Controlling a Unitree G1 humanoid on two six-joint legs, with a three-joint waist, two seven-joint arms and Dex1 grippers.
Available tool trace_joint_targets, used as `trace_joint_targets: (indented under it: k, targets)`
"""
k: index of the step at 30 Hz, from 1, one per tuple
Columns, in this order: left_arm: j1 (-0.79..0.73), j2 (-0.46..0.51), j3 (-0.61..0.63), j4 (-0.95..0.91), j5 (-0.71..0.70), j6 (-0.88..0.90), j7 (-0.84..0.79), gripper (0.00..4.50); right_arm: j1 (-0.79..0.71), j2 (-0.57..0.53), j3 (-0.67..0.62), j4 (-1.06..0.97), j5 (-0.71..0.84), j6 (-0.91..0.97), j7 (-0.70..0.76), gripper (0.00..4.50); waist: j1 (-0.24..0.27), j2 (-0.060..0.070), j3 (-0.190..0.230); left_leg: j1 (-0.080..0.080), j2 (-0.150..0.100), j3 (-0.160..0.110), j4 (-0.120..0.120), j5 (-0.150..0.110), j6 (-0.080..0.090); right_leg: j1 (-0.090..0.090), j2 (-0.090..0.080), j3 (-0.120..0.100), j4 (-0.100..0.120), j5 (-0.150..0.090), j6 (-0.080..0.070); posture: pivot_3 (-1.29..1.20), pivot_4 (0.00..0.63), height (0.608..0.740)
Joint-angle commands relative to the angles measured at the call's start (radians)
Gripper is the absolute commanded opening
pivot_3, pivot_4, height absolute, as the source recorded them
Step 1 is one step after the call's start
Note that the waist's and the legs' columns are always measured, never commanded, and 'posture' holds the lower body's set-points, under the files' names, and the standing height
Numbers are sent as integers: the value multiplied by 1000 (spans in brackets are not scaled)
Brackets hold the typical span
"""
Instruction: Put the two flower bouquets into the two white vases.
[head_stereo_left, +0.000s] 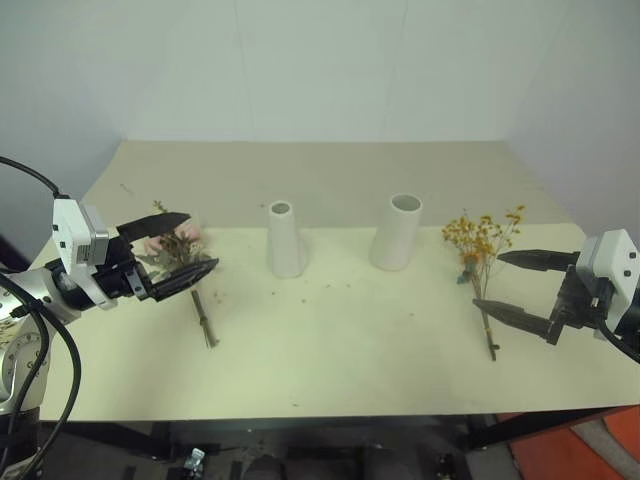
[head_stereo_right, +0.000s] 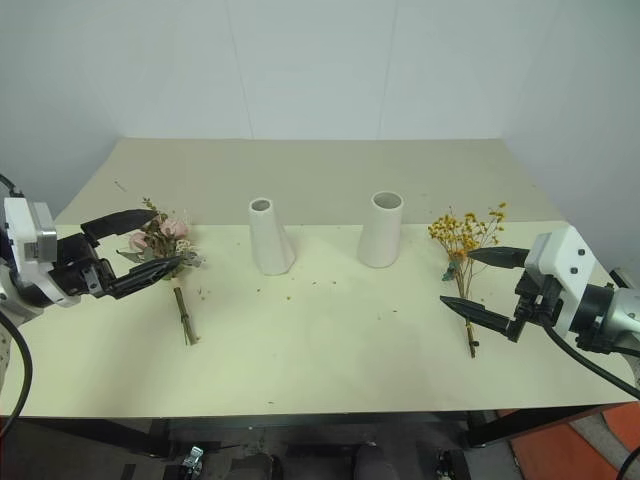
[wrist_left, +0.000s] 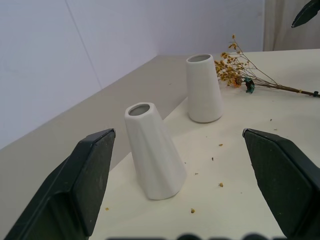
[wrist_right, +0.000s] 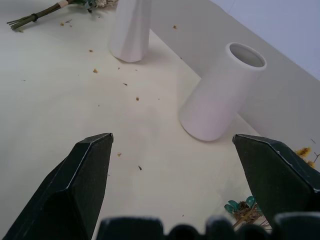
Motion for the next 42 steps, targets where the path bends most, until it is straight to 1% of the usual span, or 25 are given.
trace_joint_targets:
  k: [1,8,11,15,17,19,22,24,26,28,31,34,38,42]
  targets:
    - [-21,15,13,-7,2,-18,-2,4455,2,-2,-49,-22,-2,-26,-5,4500,0,0,0,0,0,0,0,0,0,0,0,0,0,0,0,0,150,740]
    - [-16,18,19,-9,-7,-17,-8,4455,9,-7,-50,-23,2,-16,0,4500,0,0,0,0,0,0,0,0,0,0,0,0,0,0,0,0,150,740]
    - [-18,20,13,-10,-2,-17,-8,4455,20,-20,-45,-22,1,20,-9,4500,0,0,0,0,0,0,0,0,0,0,0,0,0,0,0,0,150,740]
    - [-43,37,-32,-28,38,-30,-10,4455,-10,-21,-6,-2,-22,81,-83,4500,0,0,0,0,0,0,0,0,0,0,0,0,0,0,0,0,150,740]
    - [-70,44,-65,-37,61,-43,-17,4455,-28,-27,26,-3,-52,135,-142,4500,-1,0,0,0,0,0,0,0,0,0,0,0,0,0,0,0,150,740]
    - [-124,23,-102,-42,62,-40,-1,4455,-42,-52,63,-18,-89,203,-189,4500,0,0,0,0,0,0,0,0,0,0,0,0,0,0,0,0,150,740]
    - [-212,-28,-177,-54,70,-33,24,4455,-72,-88,122,-13,-112,281,-208,4500,6,0,0,-1,-1,0,0,0,0,0,0,0,0,0,0,0,150,740]
    - [-264,-53,-236,-53,88,-33,12,4455,-154,-107,201,28,-119,411,-243,4500,5,0,0,-1,-1,0,0,0,0,0,0,0,-1,0,0,0,150,740]
    - [-327,-88,-310,-38,125,-52,0,4455,-276,-94,282,98,-129,569,-299,4500,-1,0,0,-1,-1,0,0,0,0,0,0,0,-1,1,1,0,150,740]
    - [-385,-130,-372,-5,165,-78,-11,4455,-369,-76,339,154,-139,670,-333,4500,-1,0,0,-1,-1,0,1,0,0,0,0,0,-1,1,1,0,150,740]
    - [-441,-173,-433,58,218,-119,-30,4455,-448,-55,387,204,-145,747,-349,4500,-2,0,0,-2,-1,-1,0,0,0,-1,0,0,-1,1,0,0,150,740]
    - [-486,-210,-477,140,276,-169,-39,4455,-494,-33,435,243,-175,781,-376,4500,-3,0,0,-4,-1,-1,0,0,0,-2,0,0,-2,1,0,0,150,740]
    - [-498,-249,-489,183,292,-201,-51,4455,-530,8,450,295,-189,819,-409,4500,-1,0,0,-5,-2,-1,1,0,0,-2,0,0,-2,2,1,0,150,740]
    - [-464,-267,-476,163,279,-193,-49,4455,-563,46,467,362,-211,819,-431,4500,-2,0,0,-5,-2,-1,1,0,0,-3,0,0,-2,2,1,0,150,740]
